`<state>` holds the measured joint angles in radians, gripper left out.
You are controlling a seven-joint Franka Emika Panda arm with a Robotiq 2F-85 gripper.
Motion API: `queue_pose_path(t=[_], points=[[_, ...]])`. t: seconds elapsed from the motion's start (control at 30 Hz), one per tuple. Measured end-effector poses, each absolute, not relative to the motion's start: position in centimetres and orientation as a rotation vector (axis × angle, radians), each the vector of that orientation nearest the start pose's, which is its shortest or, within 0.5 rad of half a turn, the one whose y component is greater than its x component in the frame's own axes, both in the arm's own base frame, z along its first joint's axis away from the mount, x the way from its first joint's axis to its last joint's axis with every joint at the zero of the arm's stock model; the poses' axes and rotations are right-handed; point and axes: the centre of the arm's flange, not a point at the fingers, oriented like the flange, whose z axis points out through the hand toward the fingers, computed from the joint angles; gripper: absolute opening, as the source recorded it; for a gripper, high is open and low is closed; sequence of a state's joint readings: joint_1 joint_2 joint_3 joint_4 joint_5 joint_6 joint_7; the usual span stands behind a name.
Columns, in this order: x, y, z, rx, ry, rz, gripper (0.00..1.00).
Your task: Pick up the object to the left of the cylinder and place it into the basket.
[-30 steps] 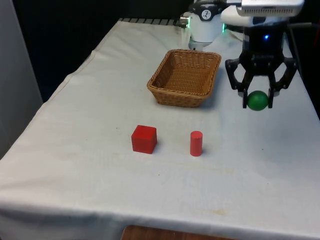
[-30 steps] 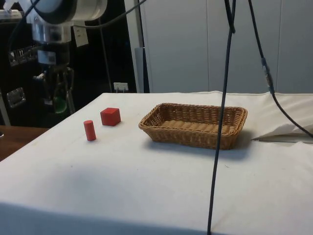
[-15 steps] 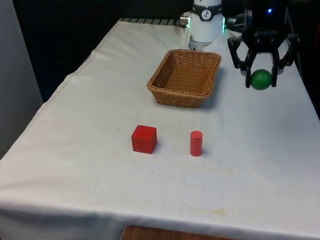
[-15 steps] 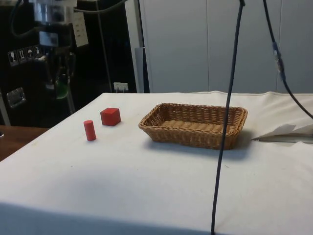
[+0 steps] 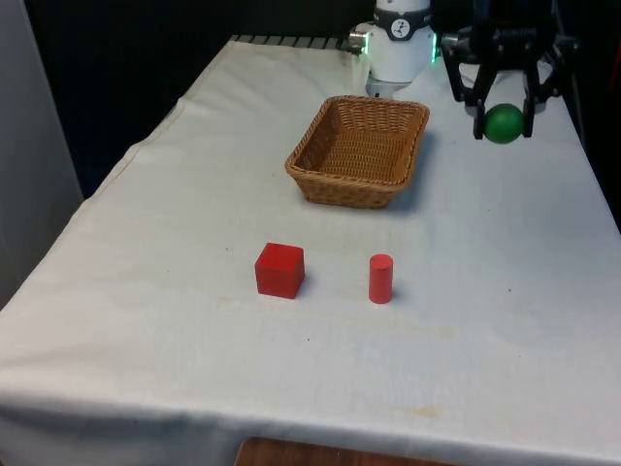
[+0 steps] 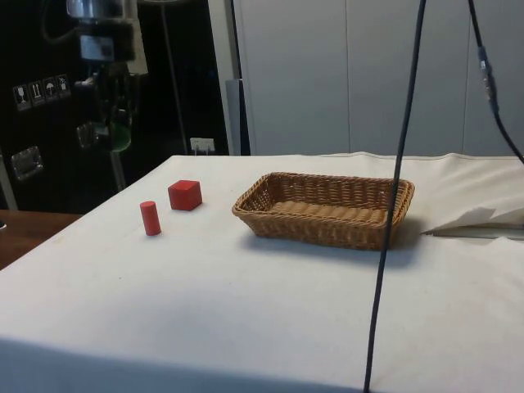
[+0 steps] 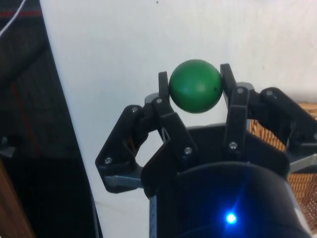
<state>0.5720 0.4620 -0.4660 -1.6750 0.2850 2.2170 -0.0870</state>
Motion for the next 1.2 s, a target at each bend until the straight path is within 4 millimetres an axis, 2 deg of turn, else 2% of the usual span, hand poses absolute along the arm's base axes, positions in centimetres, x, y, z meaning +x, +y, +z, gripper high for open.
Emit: queue_pose_path(t=[0.73, 1.2], points=[[62.6, 10.2, 37.4, -3.094, -0.212, -0.137, 0.0], [59.1, 9.0, 37.3, -3.082, -0.264, -0.08, 0.0]])
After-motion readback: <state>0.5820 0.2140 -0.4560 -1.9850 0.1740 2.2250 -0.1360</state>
